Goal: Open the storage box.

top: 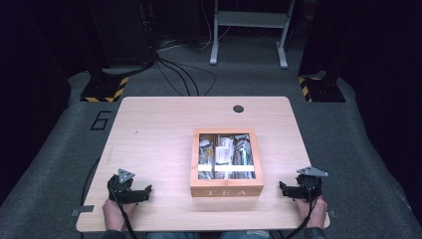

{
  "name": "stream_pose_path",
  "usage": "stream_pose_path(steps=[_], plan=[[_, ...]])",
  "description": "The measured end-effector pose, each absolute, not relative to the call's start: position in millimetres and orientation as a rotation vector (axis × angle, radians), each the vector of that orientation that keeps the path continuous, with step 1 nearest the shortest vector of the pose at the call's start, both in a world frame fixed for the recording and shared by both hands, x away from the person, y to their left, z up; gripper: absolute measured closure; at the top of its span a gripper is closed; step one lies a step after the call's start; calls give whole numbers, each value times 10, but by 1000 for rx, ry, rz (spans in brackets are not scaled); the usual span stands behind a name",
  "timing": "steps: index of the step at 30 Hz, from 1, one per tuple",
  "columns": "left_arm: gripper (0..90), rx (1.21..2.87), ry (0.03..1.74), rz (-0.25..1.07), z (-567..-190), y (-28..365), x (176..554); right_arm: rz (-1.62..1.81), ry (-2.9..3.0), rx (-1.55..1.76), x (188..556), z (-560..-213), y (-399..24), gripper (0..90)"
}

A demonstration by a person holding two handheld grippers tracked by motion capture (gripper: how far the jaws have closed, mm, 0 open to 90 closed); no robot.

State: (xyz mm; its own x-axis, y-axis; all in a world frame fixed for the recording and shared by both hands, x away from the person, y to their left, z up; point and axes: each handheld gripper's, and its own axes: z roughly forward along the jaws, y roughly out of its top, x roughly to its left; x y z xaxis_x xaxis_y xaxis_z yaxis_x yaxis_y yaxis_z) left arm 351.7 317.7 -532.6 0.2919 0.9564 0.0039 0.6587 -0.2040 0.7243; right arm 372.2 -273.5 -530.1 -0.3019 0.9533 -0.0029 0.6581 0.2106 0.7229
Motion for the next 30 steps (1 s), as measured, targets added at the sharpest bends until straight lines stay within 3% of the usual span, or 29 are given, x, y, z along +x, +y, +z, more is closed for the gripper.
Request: stream_pose_path(steps=[11,30], plan=[[0,1956,1363,565,-5303,3178,3486,869,2041,1487,3724,-5301,-2738,18],[0,1896,1169,487,-4941,2894,3311,869,2036,1484,3719,-5300,-2735,19]])
